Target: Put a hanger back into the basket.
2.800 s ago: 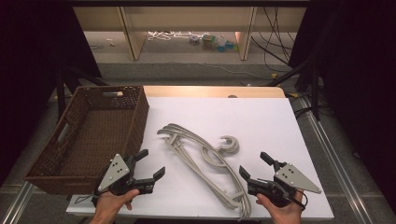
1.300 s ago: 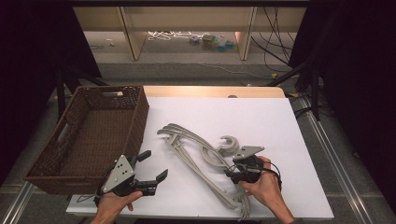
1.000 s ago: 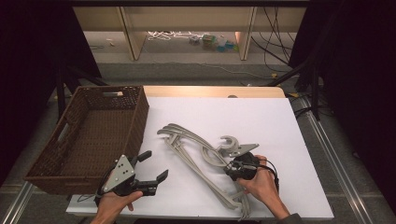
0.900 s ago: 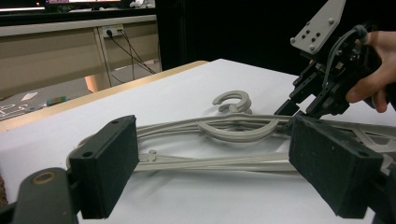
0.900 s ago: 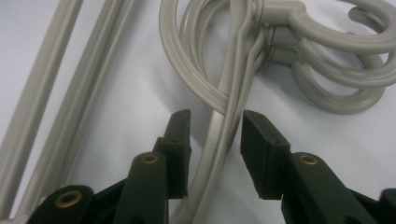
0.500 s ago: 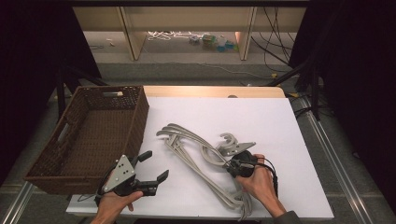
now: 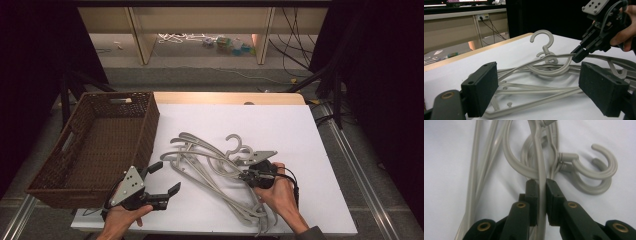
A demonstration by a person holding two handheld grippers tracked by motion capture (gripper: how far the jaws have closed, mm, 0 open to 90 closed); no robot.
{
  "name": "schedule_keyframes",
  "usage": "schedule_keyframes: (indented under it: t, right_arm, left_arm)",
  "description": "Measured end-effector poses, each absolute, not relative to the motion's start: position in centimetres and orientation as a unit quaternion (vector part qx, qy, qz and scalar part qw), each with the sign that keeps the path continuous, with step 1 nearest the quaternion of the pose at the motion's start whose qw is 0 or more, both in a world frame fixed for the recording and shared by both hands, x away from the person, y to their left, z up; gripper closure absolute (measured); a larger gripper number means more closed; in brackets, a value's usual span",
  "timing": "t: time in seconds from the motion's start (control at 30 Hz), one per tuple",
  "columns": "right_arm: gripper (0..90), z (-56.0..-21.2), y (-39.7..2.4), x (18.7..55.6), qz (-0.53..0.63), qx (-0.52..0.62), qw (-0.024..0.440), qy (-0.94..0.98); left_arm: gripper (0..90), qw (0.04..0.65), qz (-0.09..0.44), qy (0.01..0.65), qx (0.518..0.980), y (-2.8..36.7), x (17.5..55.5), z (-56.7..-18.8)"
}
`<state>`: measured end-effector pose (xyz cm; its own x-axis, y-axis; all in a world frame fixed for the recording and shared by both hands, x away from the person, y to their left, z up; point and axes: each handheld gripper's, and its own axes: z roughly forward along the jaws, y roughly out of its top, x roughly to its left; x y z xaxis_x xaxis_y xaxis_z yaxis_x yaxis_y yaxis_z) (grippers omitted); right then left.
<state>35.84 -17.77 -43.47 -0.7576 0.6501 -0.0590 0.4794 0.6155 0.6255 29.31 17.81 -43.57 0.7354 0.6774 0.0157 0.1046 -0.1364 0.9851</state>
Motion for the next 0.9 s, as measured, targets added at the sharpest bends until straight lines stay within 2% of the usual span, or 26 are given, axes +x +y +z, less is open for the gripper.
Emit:
schedule_keyframes:
  t: [0.23, 0.43, 0.9]
  right_arm:
    - [82.4, -41.8, -18.2, 35.2, 0.308, 0.27, 0.169, 0.896]
    - [82.5, -40.3, -19.0, 34.5, 0.318, 0.23, 0.178, 0.903]
    - [82.6, -38.0, -18.1, 32.3, 0.323, 0.146, 0.183, 0.917]
  left_arm:
    - [15.9, 0.604, 0.244, 0.271, 0.709, 17.8, 29.6, -43.4]
    - [16.8, 0.588, 0.247, 0.263, 0.724, 16.9, 30.5, -43.0]
    - [15.8, 0.565, 0.196, 0.244, 0.764, 13.5, 32.0, -41.7]
